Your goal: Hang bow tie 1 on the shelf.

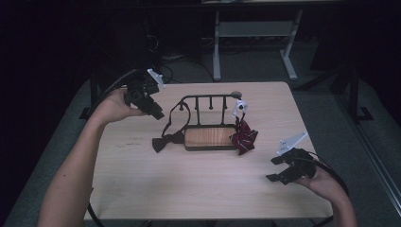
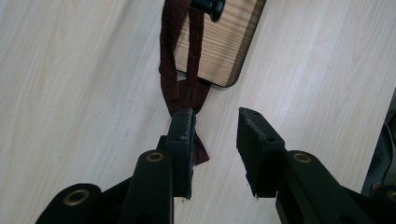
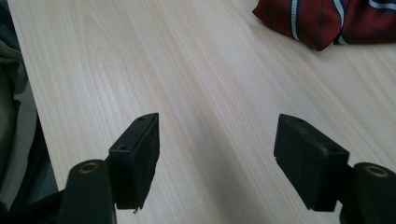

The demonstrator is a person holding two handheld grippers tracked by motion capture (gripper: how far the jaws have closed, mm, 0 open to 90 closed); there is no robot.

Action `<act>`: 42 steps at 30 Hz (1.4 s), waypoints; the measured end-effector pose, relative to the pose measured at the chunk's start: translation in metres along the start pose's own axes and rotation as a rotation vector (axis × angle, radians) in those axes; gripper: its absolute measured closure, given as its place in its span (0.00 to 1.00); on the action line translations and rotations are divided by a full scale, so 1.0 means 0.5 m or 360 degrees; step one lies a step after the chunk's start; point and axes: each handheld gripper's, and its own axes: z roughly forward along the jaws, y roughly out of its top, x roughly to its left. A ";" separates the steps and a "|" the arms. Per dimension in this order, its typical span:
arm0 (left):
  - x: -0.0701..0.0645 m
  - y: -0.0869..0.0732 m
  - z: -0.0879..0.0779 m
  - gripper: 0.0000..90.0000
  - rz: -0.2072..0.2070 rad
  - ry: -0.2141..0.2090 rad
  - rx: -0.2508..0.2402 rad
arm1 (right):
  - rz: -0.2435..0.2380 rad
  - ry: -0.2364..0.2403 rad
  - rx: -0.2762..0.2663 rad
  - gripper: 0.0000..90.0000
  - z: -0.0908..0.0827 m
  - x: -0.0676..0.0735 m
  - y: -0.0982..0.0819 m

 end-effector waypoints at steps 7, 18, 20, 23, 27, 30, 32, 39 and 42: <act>-0.004 -0.010 0.003 0.70 0.0003 -0.0011 0.0003 | 0.0006 -0.0002 0.0005 0.34 0.002 -0.002 0.000; -0.015 -0.023 0.012 0.67 0.0026 -0.0033 -0.0007 | 0.0027 -0.0003 0.0005 0.34 0.000 -0.005 0.002; -0.016 -0.026 0.015 0.67 0.0026 -0.0032 -0.0019 | 0.0029 -0.0005 0.0007 0.34 -0.001 -0.004 0.000; -0.018 -0.031 0.019 0.66 0.0025 -0.0037 0.0006 | 0.0020 -0.0017 0.0006 0.34 -0.002 -0.004 -0.002; -0.025 -0.042 0.021 0.66 0.0026 -0.0040 -0.0014 | 0.0031 -0.0018 0.0006 0.34 -0.004 -0.004 -0.004; -0.029 -0.050 0.023 0.65 0.0033 -0.0035 -0.0014 | 0.0032 -0.0018 0.0007 0.34 -0.003 -0.004 -0.004; -0.031 -0.056 0.023 0.65 0.0031 -0.0039 -0.0009 | 0.0038 -0.0016 0.0009 0.33 -0.003 -0.004 -0.004; -0.039 -0.073 0.023 0.64 0.0029 -0.0032 -0.0016 | 0.0041 -0.0021 0.0005 0.33 -0.004 -0.004 -0.005; -0.043 -0.078 0.026 0.64 0.0026 -0.0040 -0.0031 | 0.0035 -0.0026 0.0008 0.33 -0.003 -0.006 -0.007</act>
